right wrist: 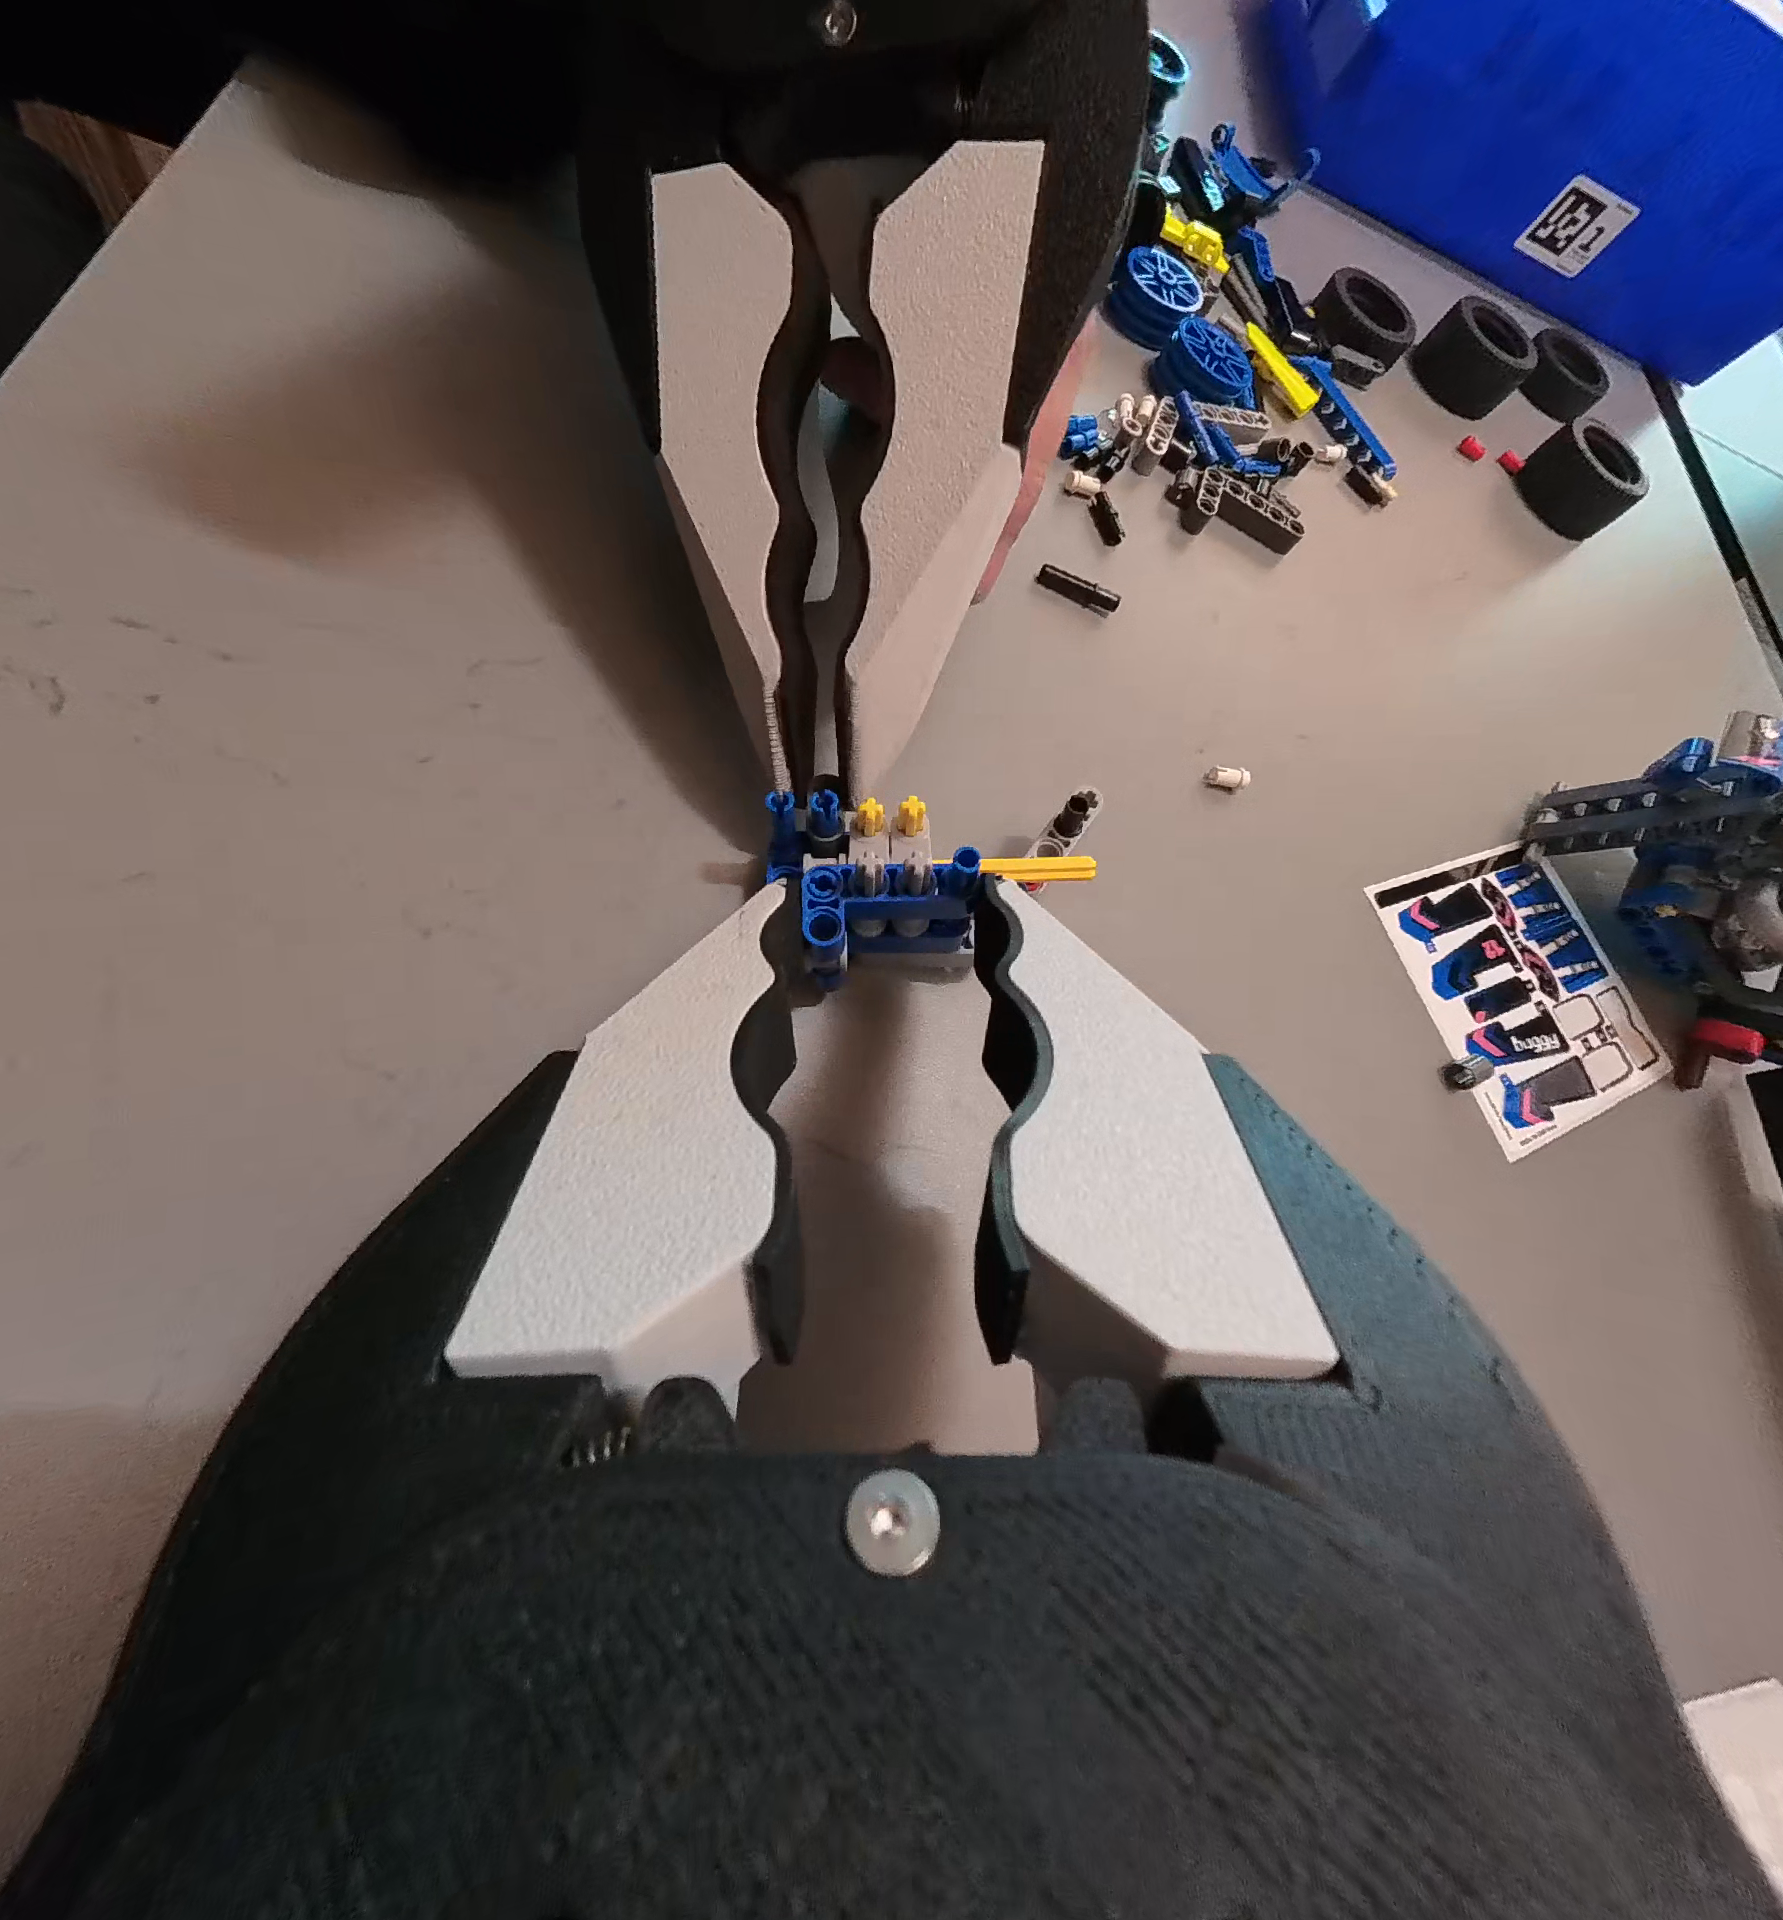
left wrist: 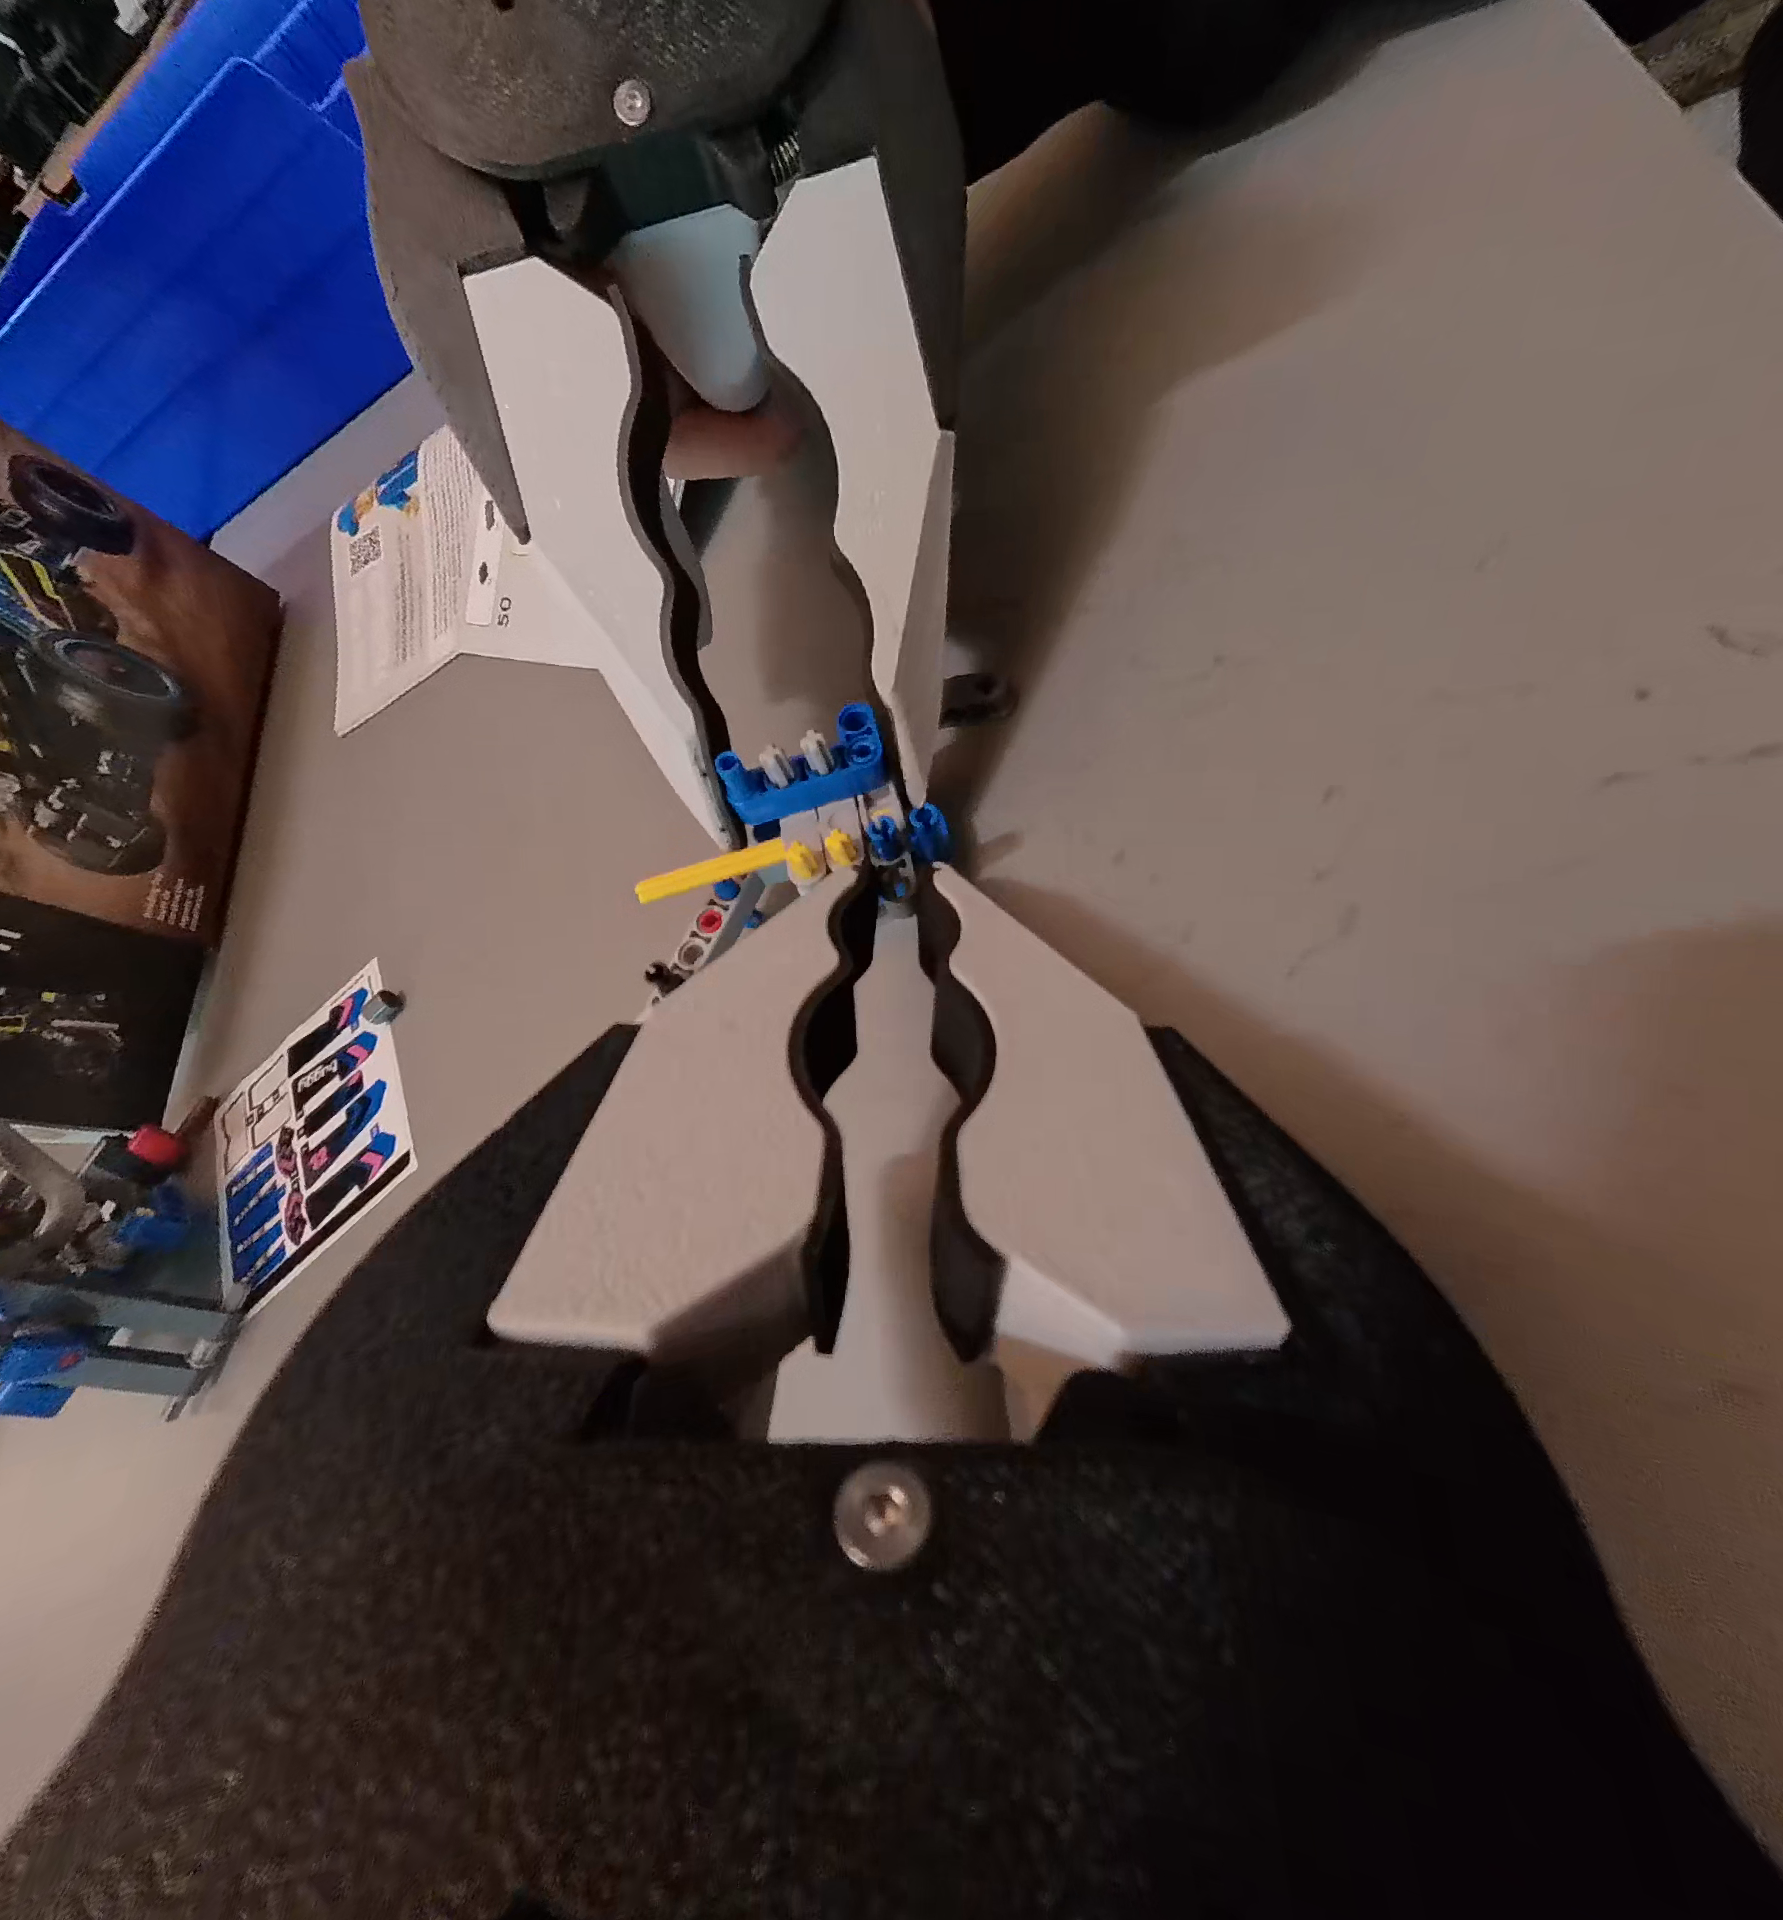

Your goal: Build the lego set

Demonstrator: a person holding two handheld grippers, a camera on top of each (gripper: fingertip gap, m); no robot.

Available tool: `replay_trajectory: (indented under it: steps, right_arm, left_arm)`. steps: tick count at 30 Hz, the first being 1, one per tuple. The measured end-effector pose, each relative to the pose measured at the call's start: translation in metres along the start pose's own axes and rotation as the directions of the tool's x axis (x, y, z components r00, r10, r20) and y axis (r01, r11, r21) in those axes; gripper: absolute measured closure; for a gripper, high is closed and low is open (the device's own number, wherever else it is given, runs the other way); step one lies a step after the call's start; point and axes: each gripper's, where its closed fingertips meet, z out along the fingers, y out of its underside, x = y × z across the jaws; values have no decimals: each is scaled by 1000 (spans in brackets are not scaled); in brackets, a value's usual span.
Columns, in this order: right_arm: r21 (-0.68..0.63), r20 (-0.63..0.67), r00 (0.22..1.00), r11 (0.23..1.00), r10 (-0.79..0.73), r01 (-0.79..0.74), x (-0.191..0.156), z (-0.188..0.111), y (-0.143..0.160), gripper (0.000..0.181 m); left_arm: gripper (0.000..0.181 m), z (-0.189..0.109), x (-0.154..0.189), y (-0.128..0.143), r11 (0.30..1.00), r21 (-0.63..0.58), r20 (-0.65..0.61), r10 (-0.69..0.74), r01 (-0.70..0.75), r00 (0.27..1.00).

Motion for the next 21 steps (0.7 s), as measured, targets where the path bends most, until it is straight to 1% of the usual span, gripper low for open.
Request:
replay_trajectory:
  steps: [4,8,9,10,12,14,16,19,21]
  right_arm:
    - [13,-32,999,1000,3,-3,4,1,0,149]
    - [10,-40,999,1000,16,-15,6,1,1,149]
    - [14,-45,999,1000,18,-17,8,0,1,146]
    - [20,-42,999,999,26,-25,8,-4,0,137]
    - [29,15,999,998,50,-51,0,-17,-5,131]
    - [29,79,994,997,75,-77,-11,-34,-7,134]
    - [-4,94,994,999,50,-50,-17,-40,1,141]
    - [-50,79,997,999,5,-1,-18,-30,13,141]
    - [-74,113,994,997,-5,14,-24,-23,16,150]
  left_arm:
    - [176,-1,-2,3,999,-22,16,-42,43,999]
    - [163,-4,-4,11,997,-58,53,-46,49,998]
    - [163,-6,-5,10,997,-52,62,-53,56,997]
    - [163,-8,-6,9,997,-43,72,-64,67,995]
    - [164,-13,-6,8,996,-28,87,-87,90,992]
    - [166,-18,-4,10,995,-28,102,-97,101,990]
    - [168,-23,-2,12,995,-35,129,-92,98,987]
    - [170,-28,0,10,994,-30,155,-97,103,983]
    - [172,-29,3,7,994,-29,160,-104,110,982]
